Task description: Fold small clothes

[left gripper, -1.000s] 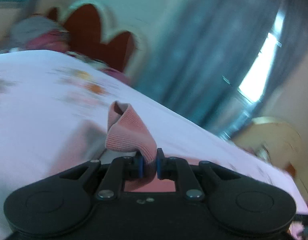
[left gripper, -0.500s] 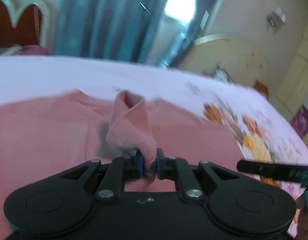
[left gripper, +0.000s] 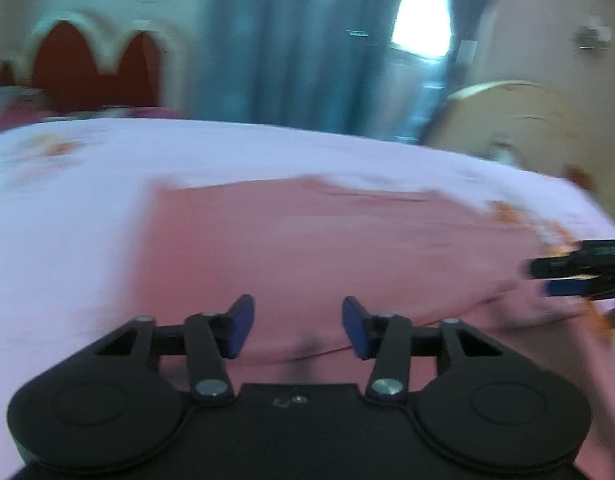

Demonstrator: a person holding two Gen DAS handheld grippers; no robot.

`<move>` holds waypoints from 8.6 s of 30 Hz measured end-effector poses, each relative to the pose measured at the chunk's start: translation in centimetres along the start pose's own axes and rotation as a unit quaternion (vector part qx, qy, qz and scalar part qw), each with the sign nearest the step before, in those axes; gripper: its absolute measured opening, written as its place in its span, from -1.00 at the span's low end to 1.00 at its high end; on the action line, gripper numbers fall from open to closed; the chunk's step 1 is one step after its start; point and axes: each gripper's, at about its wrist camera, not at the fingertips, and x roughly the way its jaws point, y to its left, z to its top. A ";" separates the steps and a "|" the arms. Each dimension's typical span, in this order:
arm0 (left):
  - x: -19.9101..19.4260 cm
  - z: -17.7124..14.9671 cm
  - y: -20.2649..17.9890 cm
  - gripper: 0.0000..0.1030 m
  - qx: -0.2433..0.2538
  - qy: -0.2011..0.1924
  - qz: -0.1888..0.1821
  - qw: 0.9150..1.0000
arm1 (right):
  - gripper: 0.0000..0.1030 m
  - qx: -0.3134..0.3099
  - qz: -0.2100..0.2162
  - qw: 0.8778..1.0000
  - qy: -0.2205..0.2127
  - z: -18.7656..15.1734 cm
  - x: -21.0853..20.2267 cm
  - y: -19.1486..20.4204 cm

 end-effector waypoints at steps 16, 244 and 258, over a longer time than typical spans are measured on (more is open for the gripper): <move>4.2 -1.2 8.2 -0.81 -0.007 0.034 0.024 0.999 | -0.89 -0.066 -0.008 0.997 -0.045 2.2 1.0 5.1; 13.5 8.4 5.2 -0.61 -0.009 0.077 -0.088 0.993 | -0.56 -0.097 -0.084 0.992 0.003 9.2 6.1 -8.5; 13.2 9.3 3.8 -0.22 0.012 0.021 -0.019 1.000 | 0.12 -0.113 -0.180 0.976 -0.048 8.5 5.7 -6.6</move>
